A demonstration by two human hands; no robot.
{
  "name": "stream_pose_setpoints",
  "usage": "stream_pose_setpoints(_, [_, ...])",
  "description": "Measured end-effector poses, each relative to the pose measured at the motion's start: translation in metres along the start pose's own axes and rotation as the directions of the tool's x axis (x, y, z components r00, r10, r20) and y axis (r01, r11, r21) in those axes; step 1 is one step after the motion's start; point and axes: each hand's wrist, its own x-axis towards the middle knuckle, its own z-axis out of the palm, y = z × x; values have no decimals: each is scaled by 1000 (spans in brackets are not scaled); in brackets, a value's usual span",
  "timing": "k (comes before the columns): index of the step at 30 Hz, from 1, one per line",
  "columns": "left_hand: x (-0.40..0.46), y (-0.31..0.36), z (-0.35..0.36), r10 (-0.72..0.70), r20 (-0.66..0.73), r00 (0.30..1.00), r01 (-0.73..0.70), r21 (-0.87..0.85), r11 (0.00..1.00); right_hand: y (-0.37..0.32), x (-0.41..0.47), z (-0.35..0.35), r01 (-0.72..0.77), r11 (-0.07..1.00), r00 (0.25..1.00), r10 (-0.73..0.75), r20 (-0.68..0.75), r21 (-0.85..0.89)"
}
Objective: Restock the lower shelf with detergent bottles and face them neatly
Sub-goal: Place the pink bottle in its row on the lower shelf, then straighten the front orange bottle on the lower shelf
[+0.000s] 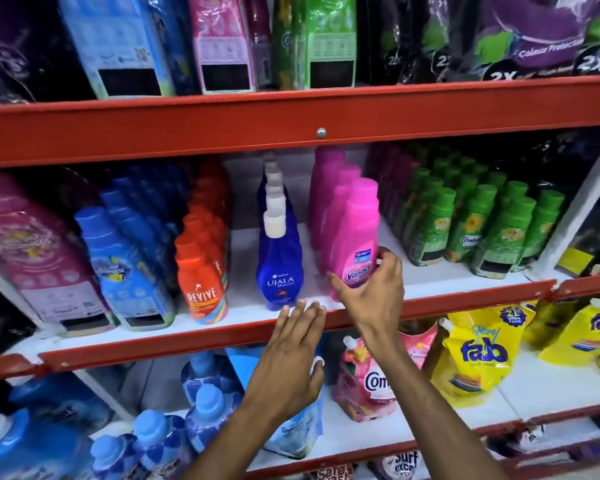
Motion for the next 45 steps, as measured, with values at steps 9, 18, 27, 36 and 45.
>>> stream_pose_setpoints(9, [-5,-14,-12,73,-33,997,-75,-59,995,-2,-6,-6,-33,999,999,33,38,-19])
stream_pose_setpoints(18, [-53,-68,-52,-229,-572,788,53,-307,950,-62,-73,-1,283,923,958,-256,-132,261])
stream_pose_setpoints(27, [-66,-112,-77,-651,-364,666,324,-644,693,-102,-98,68,87,952,851,-224,474,293])
stream_pose_setpoints(36, [-46,-128,-81,-624,-213,752,343,-681,647,-108,-79,88,149,974,756,-224,616,171])
stream_pose_setpoints(45, [-43,-131,-76,-627,-243,740,325,-688,649,-107,-82,93,75,980,782,-174,599,186])
